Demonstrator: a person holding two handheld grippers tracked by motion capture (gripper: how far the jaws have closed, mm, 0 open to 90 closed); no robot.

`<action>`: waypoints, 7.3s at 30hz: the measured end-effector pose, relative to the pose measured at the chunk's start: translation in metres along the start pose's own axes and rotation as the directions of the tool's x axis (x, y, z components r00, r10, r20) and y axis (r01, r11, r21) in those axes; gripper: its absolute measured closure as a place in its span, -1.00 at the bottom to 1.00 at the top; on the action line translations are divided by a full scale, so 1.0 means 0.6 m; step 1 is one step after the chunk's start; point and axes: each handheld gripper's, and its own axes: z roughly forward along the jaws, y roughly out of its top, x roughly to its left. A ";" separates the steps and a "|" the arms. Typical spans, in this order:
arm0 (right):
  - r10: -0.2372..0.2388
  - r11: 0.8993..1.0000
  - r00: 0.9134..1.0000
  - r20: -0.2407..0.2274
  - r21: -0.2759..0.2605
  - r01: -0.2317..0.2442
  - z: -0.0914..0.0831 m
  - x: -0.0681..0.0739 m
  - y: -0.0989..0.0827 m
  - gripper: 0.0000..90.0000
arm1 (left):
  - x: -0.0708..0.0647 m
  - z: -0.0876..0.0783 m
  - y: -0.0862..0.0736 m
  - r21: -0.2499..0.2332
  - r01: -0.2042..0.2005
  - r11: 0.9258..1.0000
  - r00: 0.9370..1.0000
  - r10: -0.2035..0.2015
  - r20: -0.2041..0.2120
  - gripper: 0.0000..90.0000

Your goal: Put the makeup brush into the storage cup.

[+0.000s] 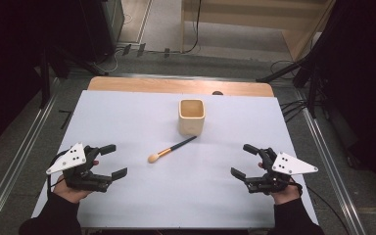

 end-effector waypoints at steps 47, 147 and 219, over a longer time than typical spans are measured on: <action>0.003 1.000 1.000 -0.011 -0.007 -0.003 0.001 0.002 0.004 -0.67 | 0.003 -0.004 0.003 0.005 0.053 0.999 0.999 -0.053 -0.013 -0.66; 0.000 1.000 0.999 -0.037 0.006 0.001 0.006 0.011 0.009 -0.67 | 0.031 0.281 0.102 0.163 -0.061 0.985 0.995 0.047 0.088 -0.63; 0.019 0.999 0.999 -0.050 0.051 -0.016 0.011 0.010 0.006 -0.67 | 0.040 0.380 0.141 0.895 -0.168 0.413 0.984 0.123 0.128 -0.42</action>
